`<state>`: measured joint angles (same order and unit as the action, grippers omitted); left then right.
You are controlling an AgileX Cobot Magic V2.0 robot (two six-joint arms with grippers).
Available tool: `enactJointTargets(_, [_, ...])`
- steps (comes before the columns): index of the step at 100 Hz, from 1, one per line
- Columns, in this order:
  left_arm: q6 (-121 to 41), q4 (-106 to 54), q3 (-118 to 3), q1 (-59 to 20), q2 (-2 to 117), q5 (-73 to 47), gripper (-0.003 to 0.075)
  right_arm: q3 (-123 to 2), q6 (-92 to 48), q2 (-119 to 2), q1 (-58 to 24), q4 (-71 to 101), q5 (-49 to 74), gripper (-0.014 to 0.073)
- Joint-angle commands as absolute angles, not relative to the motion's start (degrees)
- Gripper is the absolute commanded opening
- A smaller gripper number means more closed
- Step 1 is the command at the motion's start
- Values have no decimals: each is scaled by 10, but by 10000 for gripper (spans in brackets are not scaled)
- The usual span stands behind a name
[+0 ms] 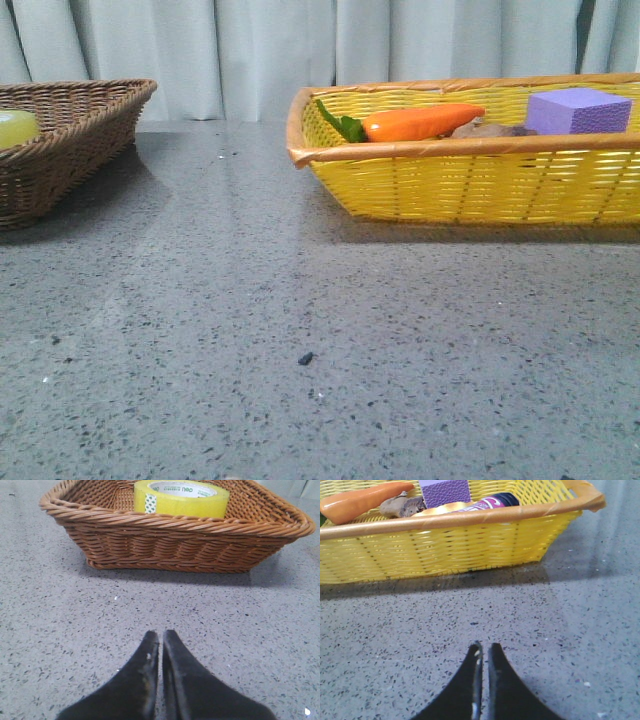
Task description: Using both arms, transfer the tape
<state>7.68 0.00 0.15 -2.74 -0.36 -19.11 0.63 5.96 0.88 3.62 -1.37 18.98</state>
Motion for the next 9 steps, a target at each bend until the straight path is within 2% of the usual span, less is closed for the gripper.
enactJointTargets(1, [82, 0, 7, -28, -21, -164, -21, 18, 52, 17, 41, -23, 181, -66])
enactJointTargets(9, [82, 0, 7, -28, -21, -164, -20, 18, 52, 17, 41, -23, 181, -66])
